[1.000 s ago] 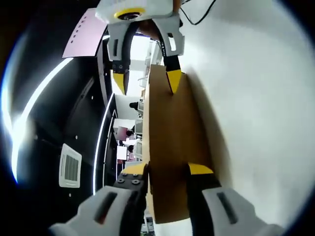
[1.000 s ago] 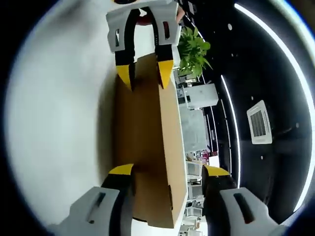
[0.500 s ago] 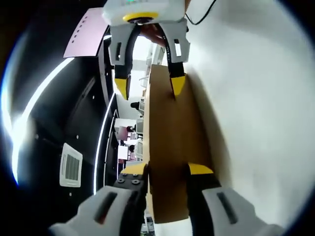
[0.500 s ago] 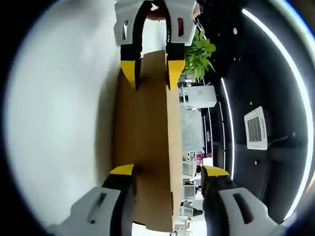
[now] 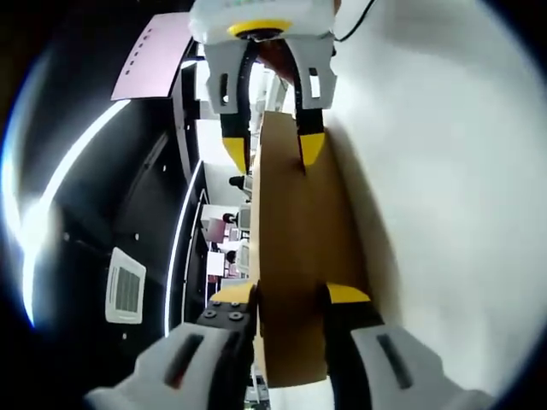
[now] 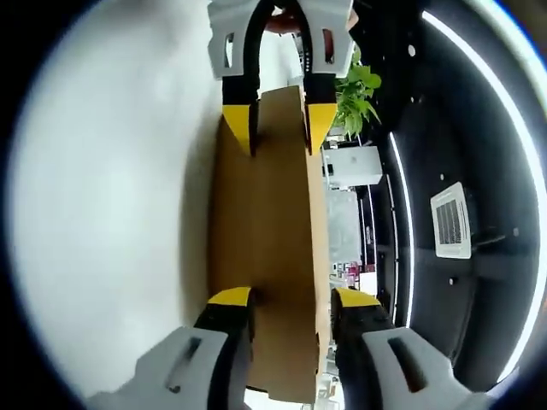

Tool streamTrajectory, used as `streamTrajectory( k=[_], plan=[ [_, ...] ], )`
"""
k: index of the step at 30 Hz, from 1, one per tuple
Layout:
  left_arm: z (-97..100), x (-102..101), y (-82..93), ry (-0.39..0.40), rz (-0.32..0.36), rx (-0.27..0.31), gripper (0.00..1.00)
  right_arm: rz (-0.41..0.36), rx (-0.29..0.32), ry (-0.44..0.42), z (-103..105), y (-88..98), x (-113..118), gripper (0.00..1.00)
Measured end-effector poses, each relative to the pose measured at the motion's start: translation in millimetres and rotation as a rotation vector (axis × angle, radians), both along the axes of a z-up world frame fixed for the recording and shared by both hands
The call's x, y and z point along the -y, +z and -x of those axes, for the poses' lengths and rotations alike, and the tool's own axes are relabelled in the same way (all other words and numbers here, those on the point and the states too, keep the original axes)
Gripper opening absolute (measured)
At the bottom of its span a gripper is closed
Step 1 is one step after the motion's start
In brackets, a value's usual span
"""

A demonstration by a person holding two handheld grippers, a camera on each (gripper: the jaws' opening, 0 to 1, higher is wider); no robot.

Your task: Operate the shoe box by opening the lid, removing the specified soft item, and placing it in the target area until the item is outside and the box remains undamaged.

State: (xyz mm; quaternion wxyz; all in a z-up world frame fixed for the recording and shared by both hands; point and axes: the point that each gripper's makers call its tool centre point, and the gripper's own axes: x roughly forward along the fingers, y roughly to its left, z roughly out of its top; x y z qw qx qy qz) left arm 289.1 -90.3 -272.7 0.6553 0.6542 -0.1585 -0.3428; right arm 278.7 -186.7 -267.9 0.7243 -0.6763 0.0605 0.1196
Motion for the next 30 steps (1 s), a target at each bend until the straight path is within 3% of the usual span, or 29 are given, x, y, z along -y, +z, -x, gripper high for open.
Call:
streamTrajectory(
  k=[4,30],
  plan=[
    [-1.1,0.2,-0.5,0.001,0.003,0.002,0.3,0.017,-0.011,0.014,1.2,-5.0,-1.4,0.29],
    [-2.6,0.3,3.4,0.01,0.011,-0.025,0.3,0.016,-0.07,0.042,1.6,-1.0,-2.9,0.28]
  ],
)
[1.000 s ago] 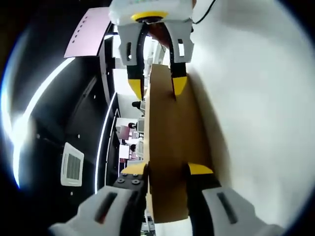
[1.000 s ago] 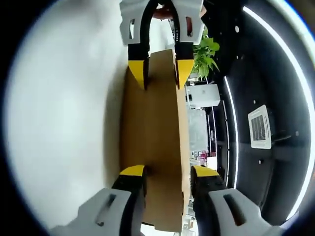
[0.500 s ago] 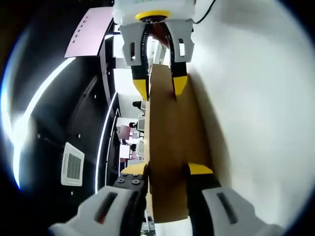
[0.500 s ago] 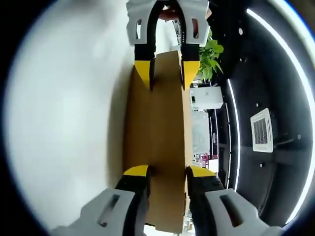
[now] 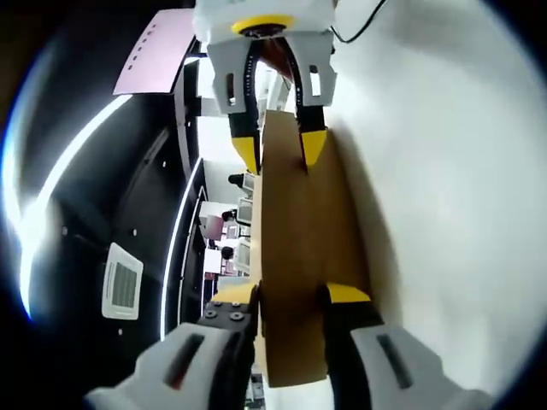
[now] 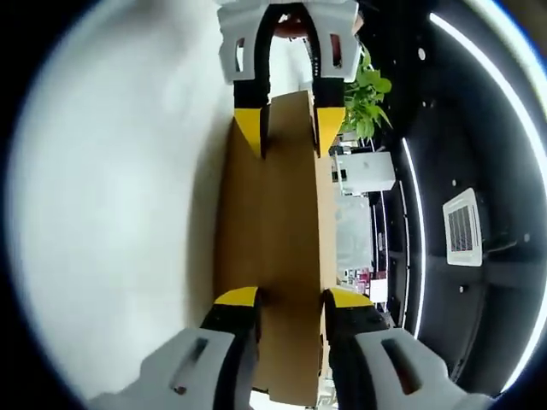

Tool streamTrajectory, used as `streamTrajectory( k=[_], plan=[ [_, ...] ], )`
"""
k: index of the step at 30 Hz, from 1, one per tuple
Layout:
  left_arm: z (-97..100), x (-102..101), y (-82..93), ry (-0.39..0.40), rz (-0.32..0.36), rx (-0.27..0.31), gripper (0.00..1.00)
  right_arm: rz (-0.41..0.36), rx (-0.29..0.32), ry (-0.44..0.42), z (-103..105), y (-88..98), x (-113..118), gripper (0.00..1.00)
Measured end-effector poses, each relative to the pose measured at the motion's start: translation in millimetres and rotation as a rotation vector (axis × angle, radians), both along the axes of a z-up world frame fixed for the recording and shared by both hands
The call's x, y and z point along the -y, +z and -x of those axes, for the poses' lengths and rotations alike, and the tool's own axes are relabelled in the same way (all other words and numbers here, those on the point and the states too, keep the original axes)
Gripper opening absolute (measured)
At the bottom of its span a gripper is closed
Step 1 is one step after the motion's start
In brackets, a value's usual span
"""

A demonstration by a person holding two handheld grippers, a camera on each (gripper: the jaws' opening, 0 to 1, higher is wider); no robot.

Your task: Operate the shoe box by opening the lid, removing the specified soft item, and placing it in the target area until the item is outside and the box remains undamaged.

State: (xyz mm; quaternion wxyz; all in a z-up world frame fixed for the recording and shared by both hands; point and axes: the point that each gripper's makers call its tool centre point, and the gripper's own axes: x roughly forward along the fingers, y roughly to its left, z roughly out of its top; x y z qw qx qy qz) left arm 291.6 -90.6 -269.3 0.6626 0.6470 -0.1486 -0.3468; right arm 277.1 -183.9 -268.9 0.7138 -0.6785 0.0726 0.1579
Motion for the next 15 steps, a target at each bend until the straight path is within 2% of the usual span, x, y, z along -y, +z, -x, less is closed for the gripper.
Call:
streamTrajectory(
  k=[15],
  plan=[
    [-2.5,0.2,5.8,0.029,0.031,-0.035,0.29,-0.033,-0.029,0.016,-3.7,5.3,-0.2,0.28]
  ],
)
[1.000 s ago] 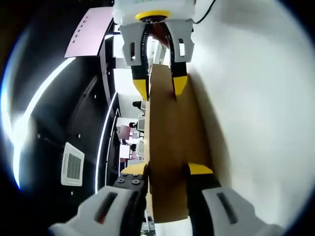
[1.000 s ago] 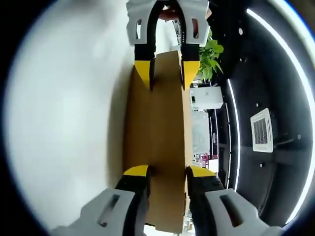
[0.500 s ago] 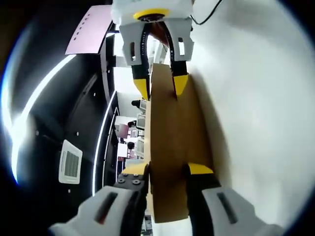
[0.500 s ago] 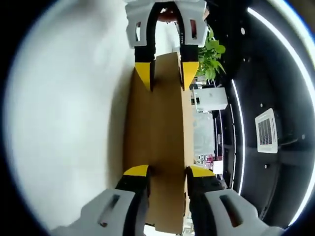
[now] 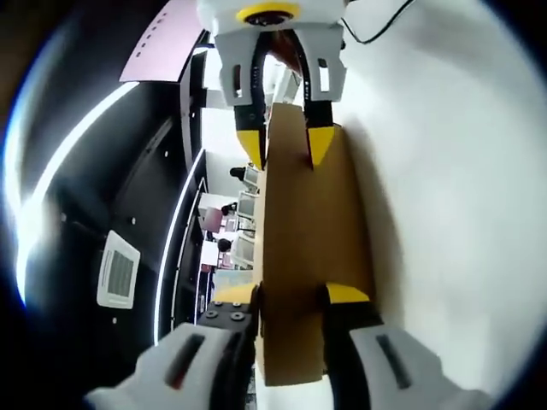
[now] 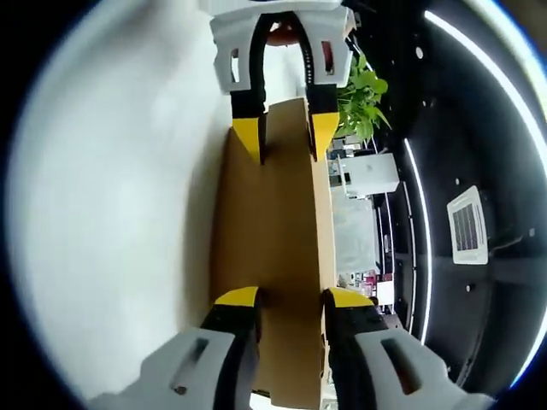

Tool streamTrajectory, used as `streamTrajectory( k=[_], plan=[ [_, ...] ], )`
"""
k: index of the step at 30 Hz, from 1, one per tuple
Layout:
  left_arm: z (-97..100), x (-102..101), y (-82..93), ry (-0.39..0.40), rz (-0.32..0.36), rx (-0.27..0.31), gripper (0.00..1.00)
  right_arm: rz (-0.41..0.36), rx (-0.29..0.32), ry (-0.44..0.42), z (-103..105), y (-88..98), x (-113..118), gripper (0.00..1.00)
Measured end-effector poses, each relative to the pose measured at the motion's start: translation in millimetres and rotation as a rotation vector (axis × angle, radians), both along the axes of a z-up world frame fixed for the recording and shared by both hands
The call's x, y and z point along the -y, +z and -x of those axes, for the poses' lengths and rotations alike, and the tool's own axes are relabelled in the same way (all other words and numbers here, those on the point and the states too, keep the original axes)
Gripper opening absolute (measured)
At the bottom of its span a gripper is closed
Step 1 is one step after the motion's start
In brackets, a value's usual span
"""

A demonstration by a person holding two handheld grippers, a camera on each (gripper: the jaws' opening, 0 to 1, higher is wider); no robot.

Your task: Operate the shoe box by opening the lid, removing the specified soft item, and placing it in the target area until the item is outside and the box remains undamaged.

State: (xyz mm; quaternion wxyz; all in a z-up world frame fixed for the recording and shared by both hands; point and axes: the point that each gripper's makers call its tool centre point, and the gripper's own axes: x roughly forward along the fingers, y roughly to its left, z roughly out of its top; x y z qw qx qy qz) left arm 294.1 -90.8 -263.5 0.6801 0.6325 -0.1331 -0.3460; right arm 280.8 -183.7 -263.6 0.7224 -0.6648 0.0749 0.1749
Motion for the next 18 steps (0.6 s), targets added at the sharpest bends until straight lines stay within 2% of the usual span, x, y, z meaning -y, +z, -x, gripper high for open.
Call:
streamTrajectory(
  k=[13,14,18],
  plan=[
    [2.0,0.0,8.9,0.0,0.012,-0.023,0.28,-0.012,0.0,0.003,0.1,-2.7,-1.3,0.28],
    [2.0,0.1,9.7,0.001,0.013,-0.025,0.28,-0.011,0.002,0.005,2.3,6.2,-1.4,0.28],
    [2.4,0.1,12.1,0.003,0.014,-0.03,0.28,-0.015,0.006,0.006,3.9,11.3,-1.7,0.28]
  ],
)
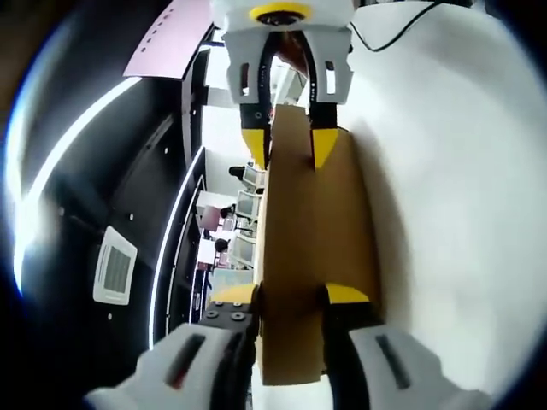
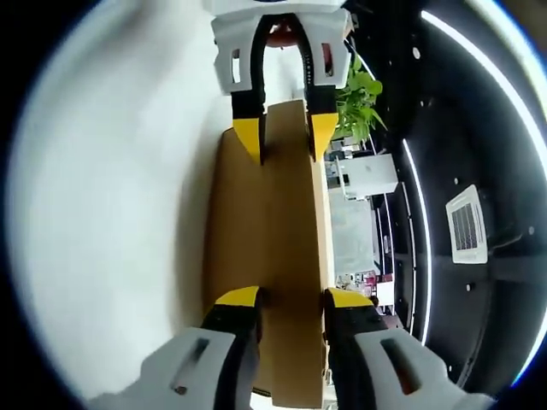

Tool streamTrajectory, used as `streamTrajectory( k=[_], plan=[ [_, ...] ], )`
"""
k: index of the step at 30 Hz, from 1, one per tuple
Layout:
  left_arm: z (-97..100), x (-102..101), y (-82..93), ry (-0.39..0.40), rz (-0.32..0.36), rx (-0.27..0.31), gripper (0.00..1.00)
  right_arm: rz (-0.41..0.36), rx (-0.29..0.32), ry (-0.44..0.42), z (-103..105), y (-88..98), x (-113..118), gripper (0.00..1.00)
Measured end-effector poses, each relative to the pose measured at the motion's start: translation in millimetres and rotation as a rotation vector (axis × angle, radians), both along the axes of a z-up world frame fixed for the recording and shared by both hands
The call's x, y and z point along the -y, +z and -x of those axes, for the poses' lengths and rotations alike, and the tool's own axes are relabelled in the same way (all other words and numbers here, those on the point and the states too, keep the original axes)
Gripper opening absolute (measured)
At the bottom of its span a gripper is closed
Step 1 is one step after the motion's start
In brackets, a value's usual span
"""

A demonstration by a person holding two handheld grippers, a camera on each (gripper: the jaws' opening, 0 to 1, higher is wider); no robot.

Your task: Operate the shoe box by opening the lid, removing the specified soft item, and placing it in the target area until the item is outside and the box remains undamaged.

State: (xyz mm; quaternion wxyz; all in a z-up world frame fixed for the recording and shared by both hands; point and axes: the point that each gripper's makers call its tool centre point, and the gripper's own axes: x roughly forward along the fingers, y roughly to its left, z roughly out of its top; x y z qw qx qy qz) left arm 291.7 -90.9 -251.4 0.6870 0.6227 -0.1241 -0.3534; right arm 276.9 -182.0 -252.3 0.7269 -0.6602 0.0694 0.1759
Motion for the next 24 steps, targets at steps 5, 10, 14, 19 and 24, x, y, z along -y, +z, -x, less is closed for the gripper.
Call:
streamTrajectory(
  k=[5,10,14,19,24],
  plan=[
    [-0.2,-0.4,5.0,-0.002,0.009,-0.012,0.28,-0.003,0.001,0.001,0.8,0.5,0.0,0.28],
    [-0.8,-0.5,9.2,-0.007,0.025,-0.039,0.28,-0.009,0.004,0.004,0.2,-0.6,-0.7,0.28],
    [-1.1,-0.5,12.3,-0.011,0.033,-0.048,0.28,-0.012,0.006,0.004,-0.6,9.6,0.3,0.28],
    [-1.4,-0.1,13.5,-0.01,0.038,-0.053,0.28,-0.016,0.008,0.005,-1.3,13.0,0.9,0.28],
    [-0.7,2.1,13.6,-0.015,0.041,-0.055,0.28,0.001,0.011,0.007,-4.5,13.3,3.3,0.28]
  ],
)
